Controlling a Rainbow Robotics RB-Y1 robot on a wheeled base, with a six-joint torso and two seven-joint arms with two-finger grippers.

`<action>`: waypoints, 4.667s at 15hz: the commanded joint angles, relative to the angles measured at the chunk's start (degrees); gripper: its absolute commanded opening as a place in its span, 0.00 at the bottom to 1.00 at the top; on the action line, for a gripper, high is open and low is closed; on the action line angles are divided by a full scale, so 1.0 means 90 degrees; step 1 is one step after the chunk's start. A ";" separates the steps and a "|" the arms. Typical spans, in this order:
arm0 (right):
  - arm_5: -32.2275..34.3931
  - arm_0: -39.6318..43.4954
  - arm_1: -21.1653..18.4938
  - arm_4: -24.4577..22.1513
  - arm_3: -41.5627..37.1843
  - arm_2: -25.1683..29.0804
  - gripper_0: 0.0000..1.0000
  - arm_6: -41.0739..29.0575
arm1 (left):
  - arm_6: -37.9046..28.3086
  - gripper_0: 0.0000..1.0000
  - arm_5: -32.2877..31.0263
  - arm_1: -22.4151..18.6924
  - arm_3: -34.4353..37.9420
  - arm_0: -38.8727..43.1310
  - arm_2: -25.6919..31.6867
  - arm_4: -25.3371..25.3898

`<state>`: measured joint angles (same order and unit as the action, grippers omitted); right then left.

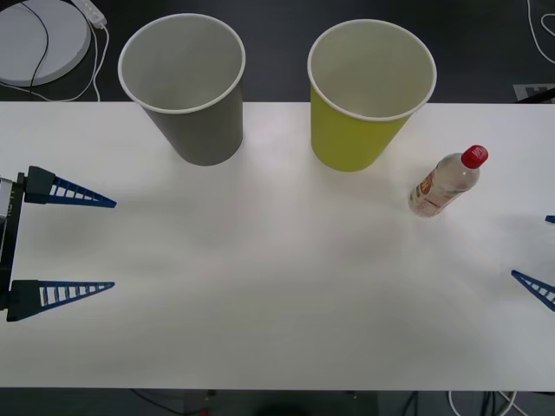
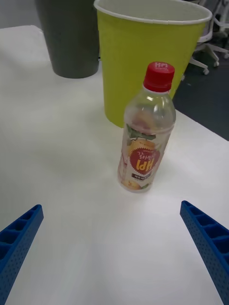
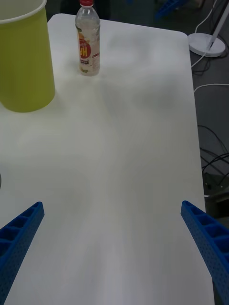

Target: Put the can into the green bin and the plastic bottle into the gray bin

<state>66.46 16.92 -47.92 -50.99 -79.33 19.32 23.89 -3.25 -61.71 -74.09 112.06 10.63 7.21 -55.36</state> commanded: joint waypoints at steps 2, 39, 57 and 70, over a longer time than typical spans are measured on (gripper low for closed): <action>-0.0529 -0.0074 0.0295 0.0011 0.0006 -0.0145 1.00 -0.0193 | 0.0000 1.00 0.0001 0.0000 0.0001 0.0000 0.0000 -0.0001; -0.2189 -0.2476 0.0949 -0.0750 0.0661 -0.1659 1.00 -0.1306 | 0.0000 1.00 0.0001 0.0000 0.0001 0.0000 0.0000 -0.0001; -0.2512 -0.2749 0.0988 -0.0819 0.0661 -0.2049 0.00 -0.1326 | 0.0000 1.00 0.0001 0.0000 0.0001 0.0000 0.0000 -0.0001; -0.1857 -0.1255 0.0285 -0.0018 -0.0697 -0.1444 0.00 -0.1492 | 0.0000 1.00 0.0001 0.0000 0.0001 0.0000 0.0000 -0.0001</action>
<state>49.41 4.07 -44.83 -51.79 -84.05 5.83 10.71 -3.25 -61.70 -74.09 112.06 10.64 7.21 -55.37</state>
